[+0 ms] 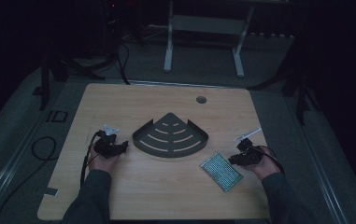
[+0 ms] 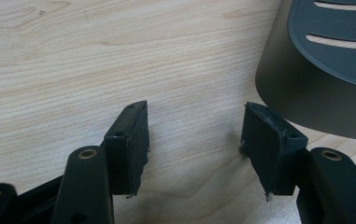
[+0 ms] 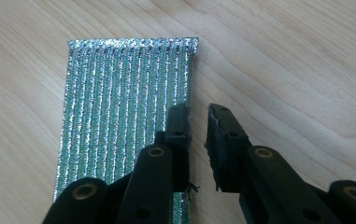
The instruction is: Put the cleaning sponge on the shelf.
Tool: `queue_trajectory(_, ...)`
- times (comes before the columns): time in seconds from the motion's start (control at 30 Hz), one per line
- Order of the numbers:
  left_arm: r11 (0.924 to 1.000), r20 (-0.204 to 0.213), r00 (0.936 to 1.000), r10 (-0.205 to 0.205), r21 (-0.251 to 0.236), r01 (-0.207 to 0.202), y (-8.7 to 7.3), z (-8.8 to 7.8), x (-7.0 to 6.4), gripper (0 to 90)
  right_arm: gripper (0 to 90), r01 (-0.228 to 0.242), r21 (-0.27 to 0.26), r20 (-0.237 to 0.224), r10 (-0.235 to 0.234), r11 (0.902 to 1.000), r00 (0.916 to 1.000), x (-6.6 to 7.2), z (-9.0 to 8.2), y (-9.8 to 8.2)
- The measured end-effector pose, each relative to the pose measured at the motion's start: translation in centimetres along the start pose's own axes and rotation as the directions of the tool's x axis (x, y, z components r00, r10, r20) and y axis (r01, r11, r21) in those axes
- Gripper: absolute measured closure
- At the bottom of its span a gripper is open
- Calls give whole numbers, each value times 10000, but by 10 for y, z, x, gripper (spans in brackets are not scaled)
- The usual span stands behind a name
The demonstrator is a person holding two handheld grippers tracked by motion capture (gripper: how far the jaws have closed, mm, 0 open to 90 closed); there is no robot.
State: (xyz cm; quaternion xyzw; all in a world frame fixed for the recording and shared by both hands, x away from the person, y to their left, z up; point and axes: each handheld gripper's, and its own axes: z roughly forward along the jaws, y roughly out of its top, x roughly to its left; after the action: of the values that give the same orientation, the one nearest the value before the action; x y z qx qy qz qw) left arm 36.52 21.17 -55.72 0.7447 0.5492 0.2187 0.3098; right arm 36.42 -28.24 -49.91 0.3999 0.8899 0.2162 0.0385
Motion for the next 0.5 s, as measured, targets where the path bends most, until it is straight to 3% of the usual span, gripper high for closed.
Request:
queue_trajectory(0.13,10000,0,10000,1,-1,-1,0,0,0,422,777,-181,361,-333,194,9992,9993,-4,2,3)
queue_trajectory(0.5,10000,3,10000,6,-3,-6,0,0,0,418,778,-77,1125,-691,156,9936,9975,-5,7,13)
